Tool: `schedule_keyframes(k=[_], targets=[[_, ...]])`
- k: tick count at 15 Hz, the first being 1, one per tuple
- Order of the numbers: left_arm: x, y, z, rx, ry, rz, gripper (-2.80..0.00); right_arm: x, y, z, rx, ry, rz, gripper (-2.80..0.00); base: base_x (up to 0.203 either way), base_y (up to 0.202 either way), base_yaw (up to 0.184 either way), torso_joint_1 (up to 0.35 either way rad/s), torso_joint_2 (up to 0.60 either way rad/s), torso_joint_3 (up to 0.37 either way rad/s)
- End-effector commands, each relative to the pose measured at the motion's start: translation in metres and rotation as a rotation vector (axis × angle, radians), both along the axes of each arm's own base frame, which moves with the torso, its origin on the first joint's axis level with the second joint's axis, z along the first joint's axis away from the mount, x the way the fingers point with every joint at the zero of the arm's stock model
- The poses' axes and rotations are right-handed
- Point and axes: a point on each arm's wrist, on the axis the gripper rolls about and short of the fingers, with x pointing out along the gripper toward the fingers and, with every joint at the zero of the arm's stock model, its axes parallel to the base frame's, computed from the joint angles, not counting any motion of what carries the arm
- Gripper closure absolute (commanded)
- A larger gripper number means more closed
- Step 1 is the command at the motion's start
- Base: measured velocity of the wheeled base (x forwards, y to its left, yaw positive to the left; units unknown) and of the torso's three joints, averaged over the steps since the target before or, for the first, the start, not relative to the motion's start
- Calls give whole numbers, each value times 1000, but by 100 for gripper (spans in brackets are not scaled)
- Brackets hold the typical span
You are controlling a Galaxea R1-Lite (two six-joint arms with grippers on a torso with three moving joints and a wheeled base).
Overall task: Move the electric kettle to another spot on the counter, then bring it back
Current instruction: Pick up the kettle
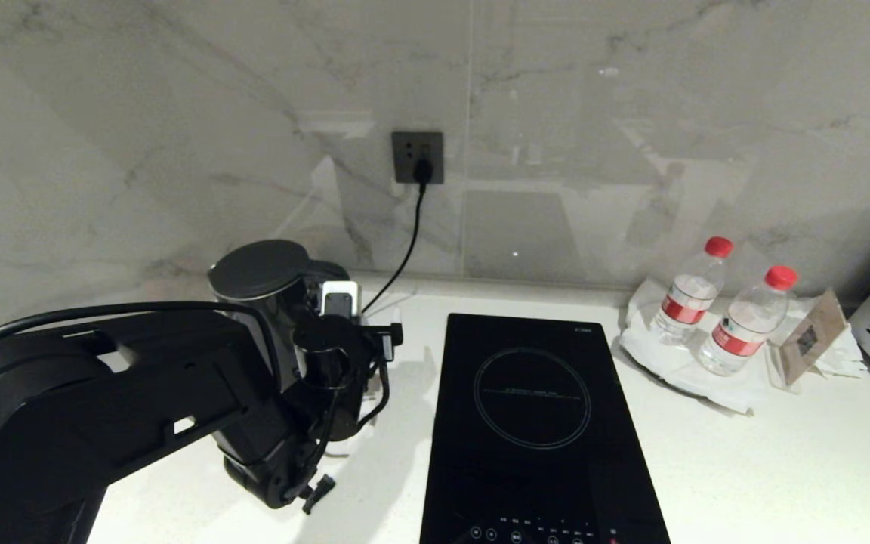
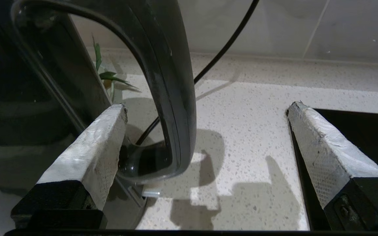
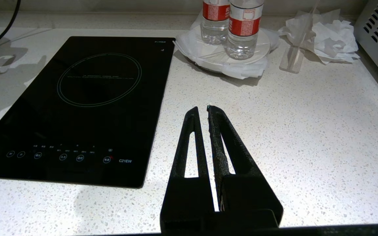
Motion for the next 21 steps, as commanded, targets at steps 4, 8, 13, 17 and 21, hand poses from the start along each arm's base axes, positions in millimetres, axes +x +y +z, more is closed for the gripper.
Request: schedule_keyframes(k=[4,8,13,17,21], targets=[[18,-9,14,-14,-28,8,-280,0,0,0,0,0,0,0,0,0,0,0,0,0],[34,-5,17,-15,-32,33,-280,0,0,0,0,0,0,0,0,0,0,0,0,0],[47,10,23,-6,-44,71,-280,0,0,0,-1,2,0,0,0,0,0,0,0,0],[49,8,32,-14,-58,70,-280,0,0,0,0,1,0,0,0,0,0,0,0,0],[44,6,28,-9,-46,64,-280,0,0,0,0,0,0,0,0,0,0,0,0,0]])
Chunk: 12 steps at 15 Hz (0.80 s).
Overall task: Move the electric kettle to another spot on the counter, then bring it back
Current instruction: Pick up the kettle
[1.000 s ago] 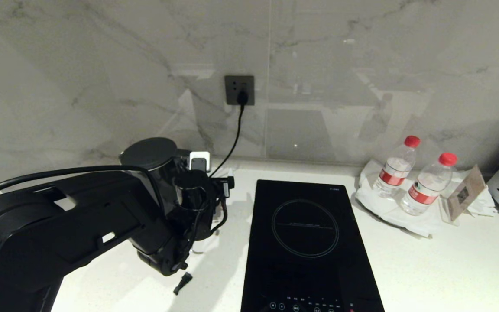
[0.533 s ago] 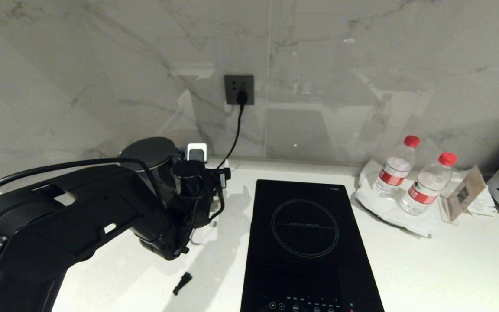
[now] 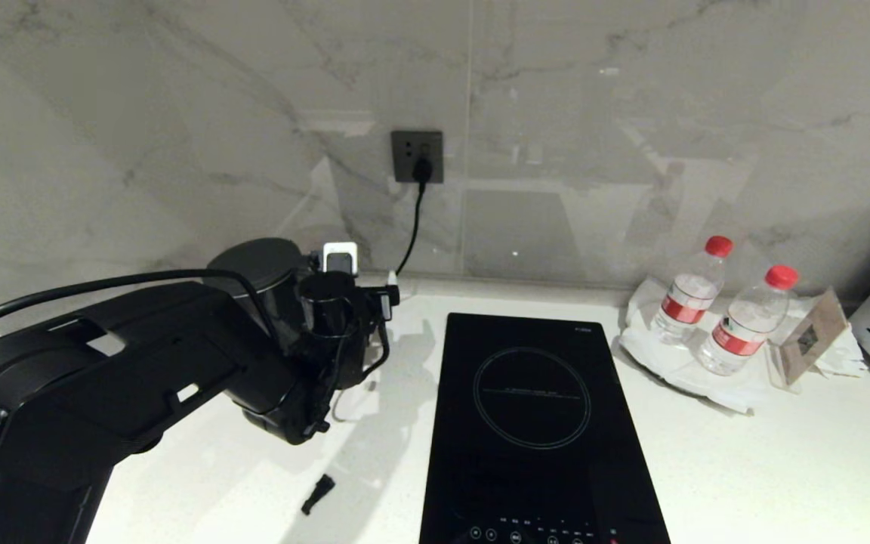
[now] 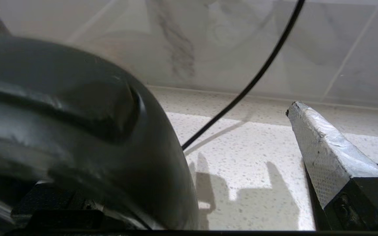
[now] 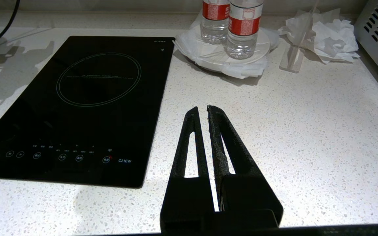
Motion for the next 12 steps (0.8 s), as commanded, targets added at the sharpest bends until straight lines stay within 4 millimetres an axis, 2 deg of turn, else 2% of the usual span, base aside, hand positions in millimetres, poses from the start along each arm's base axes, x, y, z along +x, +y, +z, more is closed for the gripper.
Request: schedule_keyframes(k=[1,5,12], targets=[[-5,-2,-3,2,7,-5,-280,0,0,0,0,1,1,0,0,0,0,0,0,0],[-20,-14,-14,7,19,-37,-280,0,0,0,0,1,1,0,0,0,0,0,0,0],[-16,-14,-3,-2,-9,-36,-280,0,0,0,0,1,1,0,0,0,0,0,0,0]])
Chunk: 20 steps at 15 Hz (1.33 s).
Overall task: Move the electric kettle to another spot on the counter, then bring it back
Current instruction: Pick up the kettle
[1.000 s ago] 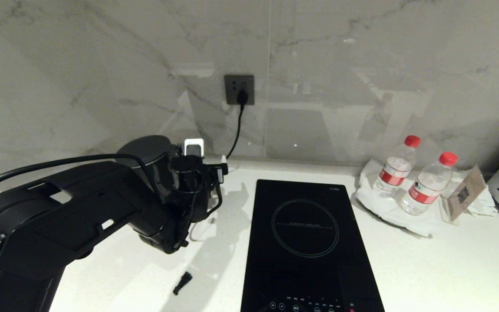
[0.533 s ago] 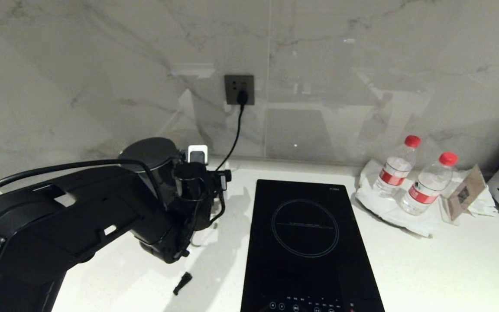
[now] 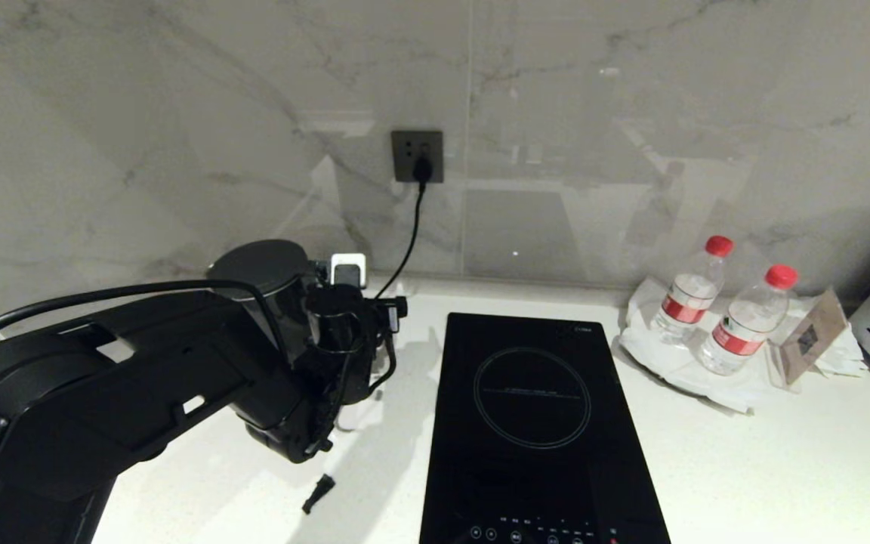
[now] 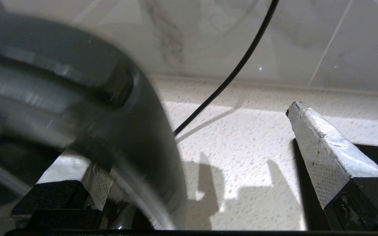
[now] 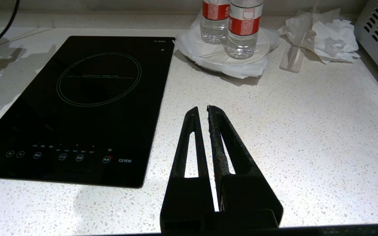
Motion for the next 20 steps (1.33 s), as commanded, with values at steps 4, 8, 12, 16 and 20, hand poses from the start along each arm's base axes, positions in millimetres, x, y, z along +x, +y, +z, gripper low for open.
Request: schedule_keyframes(k=[4,8,12,16,20], targets=[[-1,0,4,-5,-13,7,-280,0,0,0,0,1,0,0,0,0,0,0,0,0],[0,1,4,-7,-17,5,0,0,0,0,-1,2,0,0,0,0,0,0,0,0],[0,1,4,-8,-17,5,0,0,0,0,0,1,0,0,0,0,0,0,0,0],[0,3,-2,-1,-3,14,0,0,0,0,0,0,0,0,0,0,0,0,0,0],[2,6,3,-5,-12,23,0,0,0,0,0,0,0,0,0,0,0,0,0,0]])
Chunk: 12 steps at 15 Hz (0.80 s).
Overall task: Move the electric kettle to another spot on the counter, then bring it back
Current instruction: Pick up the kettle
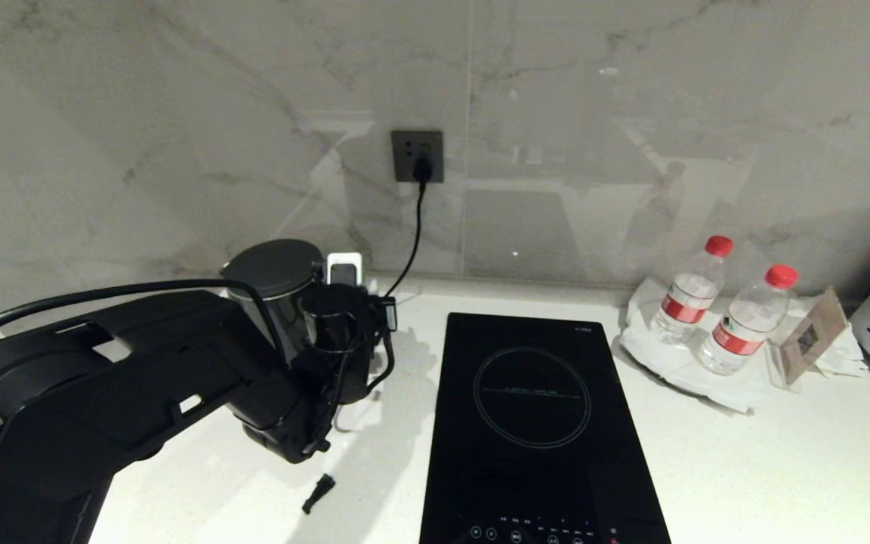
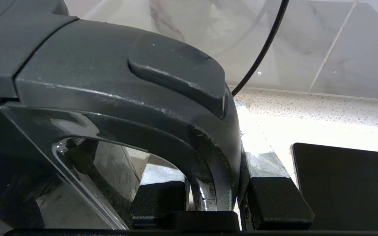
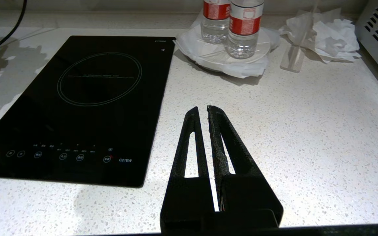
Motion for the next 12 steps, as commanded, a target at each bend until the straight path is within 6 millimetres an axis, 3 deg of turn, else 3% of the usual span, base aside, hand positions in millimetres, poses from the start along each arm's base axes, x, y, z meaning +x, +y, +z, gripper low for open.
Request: schedule_keyframes(k=[1,12], targets=[[1,2,7,-8,-19,9,0,0,0,0,0,0,0,0,0,0,0,0,0,0],[3,16,40,-18,-68,32,0,0,0,0,0,1,0,0,0,0,0,0,0,0]])
